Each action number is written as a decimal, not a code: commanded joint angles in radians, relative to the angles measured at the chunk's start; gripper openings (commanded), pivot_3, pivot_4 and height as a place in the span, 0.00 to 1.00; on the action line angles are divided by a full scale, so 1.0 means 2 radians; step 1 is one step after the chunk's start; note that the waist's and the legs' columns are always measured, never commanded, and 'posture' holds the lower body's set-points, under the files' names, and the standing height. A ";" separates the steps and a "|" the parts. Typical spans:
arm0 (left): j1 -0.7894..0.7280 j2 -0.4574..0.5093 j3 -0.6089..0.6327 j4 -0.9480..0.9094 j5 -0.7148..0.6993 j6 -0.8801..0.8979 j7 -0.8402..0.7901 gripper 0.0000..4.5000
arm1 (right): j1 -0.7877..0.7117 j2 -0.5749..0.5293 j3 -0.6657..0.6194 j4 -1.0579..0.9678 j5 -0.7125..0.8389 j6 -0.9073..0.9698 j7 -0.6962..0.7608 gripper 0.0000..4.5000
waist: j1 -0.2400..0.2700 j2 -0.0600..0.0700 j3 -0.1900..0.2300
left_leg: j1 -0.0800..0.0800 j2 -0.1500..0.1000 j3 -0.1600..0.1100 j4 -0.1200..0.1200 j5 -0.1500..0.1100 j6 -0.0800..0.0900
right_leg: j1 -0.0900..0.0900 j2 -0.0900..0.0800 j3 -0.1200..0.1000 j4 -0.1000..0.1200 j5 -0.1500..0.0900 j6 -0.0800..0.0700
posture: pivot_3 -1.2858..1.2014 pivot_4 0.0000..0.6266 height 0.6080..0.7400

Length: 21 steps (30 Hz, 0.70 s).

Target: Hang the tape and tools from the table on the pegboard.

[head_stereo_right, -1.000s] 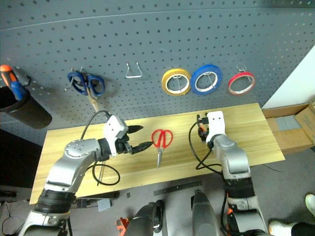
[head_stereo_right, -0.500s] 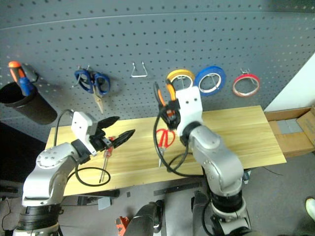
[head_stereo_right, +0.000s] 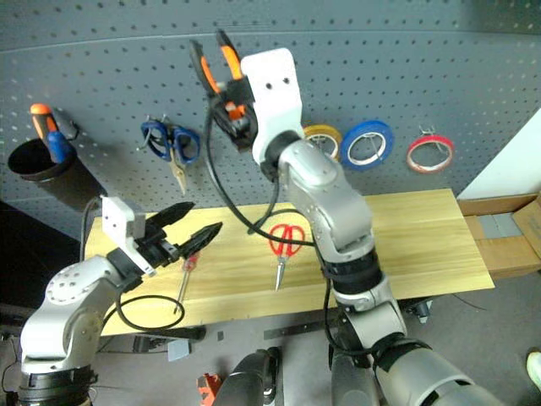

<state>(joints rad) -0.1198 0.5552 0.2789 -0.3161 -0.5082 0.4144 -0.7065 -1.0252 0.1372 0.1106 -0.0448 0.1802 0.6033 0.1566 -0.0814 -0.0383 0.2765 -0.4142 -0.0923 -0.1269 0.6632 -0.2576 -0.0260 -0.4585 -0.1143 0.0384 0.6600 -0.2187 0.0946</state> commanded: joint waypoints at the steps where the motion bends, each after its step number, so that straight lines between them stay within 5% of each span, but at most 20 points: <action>1: -0.008 0.005 0.010 -0.024 -0.010 -0.005 0.007 0.92 | -0.035 0.010 -0.004 0.032 -0.001 -0.067 0.009 0.55 | 0.000 0.000 -0.001 | 0.000 0.000 0.000 0.000 0.000 0.000 | 0.000 0.000 0.000 0.000 0.000 0.000 | 0.53 0.29 1.00; 21: -0.040 0.005 -0.018 -0.019 -0.002 -0.010 0.010 0.92 | -0.134 0.033 -0.037 0.405 -0.045 -0.457 -0.026 0.55 | 0.001 -0.001 -0.007 | 0.000 0.001 -0.001 0.000 0.001 -0.002 | 0.000 0.002 0.000 0.001 0.000 -0.001 | 0.55 0.28 1.00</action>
<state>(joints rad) -0.1879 0.5551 0.2412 -0.3419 -0.5083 0.4119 -0.6860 -1.2402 0.1621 0.0582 0.7682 0.0910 -0.2546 0.1194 -0.0804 -0.0408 0.2633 -0.4135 -0.0907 -0.1300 0.6633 -0.2547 -0.0311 -0.4588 -0.1101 0.0390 0.6630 -0.2180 0.0933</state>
